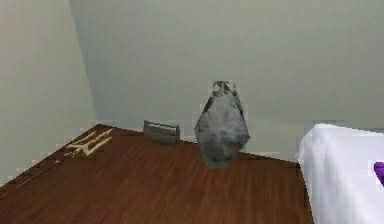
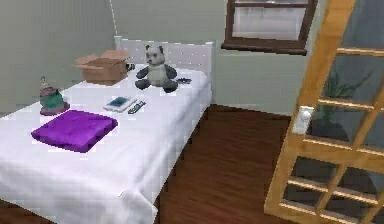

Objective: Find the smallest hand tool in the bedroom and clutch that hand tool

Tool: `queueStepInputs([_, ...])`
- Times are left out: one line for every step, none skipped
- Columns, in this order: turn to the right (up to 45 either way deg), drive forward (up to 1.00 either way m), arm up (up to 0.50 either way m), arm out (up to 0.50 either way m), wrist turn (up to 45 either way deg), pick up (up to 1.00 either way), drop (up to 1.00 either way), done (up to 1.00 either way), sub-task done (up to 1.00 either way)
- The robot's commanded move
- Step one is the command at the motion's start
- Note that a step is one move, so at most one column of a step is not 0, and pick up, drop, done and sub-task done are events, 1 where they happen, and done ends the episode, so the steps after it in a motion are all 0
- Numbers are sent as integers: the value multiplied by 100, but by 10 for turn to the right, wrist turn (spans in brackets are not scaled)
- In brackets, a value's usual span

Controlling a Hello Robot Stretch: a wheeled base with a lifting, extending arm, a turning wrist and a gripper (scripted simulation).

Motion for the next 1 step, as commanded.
queueStepInputs([150, 0, 0, 0, 0, 0, 0, 0, 0])
